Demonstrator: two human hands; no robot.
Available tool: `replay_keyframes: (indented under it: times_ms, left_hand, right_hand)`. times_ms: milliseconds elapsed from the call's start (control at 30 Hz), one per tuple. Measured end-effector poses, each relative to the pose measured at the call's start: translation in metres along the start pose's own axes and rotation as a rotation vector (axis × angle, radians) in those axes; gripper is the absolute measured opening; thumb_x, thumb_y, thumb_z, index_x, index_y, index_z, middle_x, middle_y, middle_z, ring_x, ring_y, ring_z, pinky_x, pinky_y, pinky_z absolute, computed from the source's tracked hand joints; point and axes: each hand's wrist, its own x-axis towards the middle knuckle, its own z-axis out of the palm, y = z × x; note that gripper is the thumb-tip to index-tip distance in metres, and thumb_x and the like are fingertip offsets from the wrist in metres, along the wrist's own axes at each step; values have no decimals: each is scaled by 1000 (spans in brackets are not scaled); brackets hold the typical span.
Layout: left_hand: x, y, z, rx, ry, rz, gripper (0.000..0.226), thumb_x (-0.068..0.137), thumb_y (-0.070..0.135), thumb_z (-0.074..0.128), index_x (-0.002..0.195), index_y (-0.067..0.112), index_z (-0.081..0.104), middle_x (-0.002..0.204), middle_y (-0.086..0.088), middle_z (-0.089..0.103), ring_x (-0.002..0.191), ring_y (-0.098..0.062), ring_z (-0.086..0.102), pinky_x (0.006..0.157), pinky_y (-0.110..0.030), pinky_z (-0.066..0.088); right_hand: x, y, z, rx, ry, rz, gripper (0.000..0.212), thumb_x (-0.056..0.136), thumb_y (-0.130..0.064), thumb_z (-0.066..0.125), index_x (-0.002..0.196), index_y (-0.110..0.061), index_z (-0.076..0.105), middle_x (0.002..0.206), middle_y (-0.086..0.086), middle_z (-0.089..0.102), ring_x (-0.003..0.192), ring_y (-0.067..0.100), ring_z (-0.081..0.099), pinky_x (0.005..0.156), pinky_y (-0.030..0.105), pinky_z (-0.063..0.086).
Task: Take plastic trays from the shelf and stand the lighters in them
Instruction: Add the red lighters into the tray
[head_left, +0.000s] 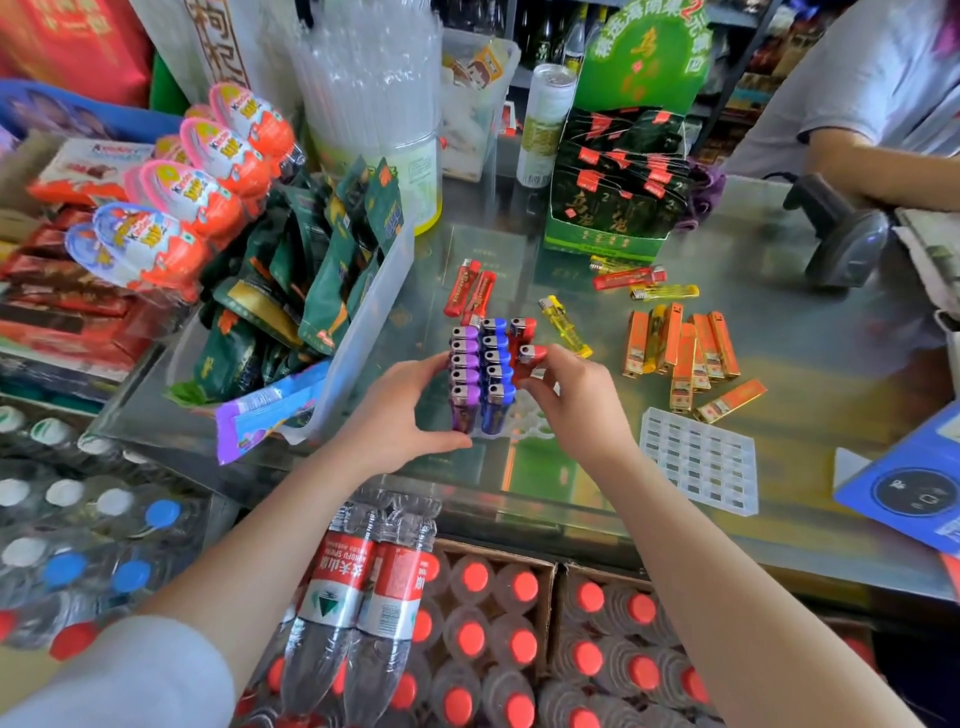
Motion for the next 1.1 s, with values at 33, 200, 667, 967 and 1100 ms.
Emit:
replay_keyframes:
  times_ms: [33,200,667,967,1100]
  left_hand:
    - [0,1,0,-5,3,-1,71,62,40,79,125,31,46,120,11,56,114,-13,47,91,-33,37]
    - [0,7,-2,-45,9,-4,69,61,32,81,122,28,50,119,11,59,113,-9,49,92,-31,38]
    - [-6,9,-7,-8,49,-35,69,62,29,82,123,26,48,113,16,52,111,-7,44,92,-28,34]
    - [-8,-3,-3,-2,49,-47,81,61,42,75,132,24,40,120,15,43,118,-10,37,97,-29,29]
    - [-6,-3,-7,1,33,-56,79,62,35,80,130,28,41,111,23,41,113,-6,34,93,-28,30]
  right_hand:
    - [0,0,1,-53,19,-17,8,84,-9,62,89,-4,61,78,1,57,70,14,45,50,21,32]
    - [-5,3,14,-124,142,-6,14,82,-14,65,94,-6,63,89,8,68,86,28,56,57,25,33]
    - [23,16,-1,-32,-194,-38,23,79,-20,69,96,-10,56,91,-8,57,89,10,46,75,32,43]
    - [93,16,4,-116,-241,-165,38,90,3,39,121,-11,57,113,0,65,110,24,48,85,22,34]
    - [110,16,20,-172,-345,-178,57,76,14,45,123,-16,55,72,-26,37,83,13,34,66,25,33]
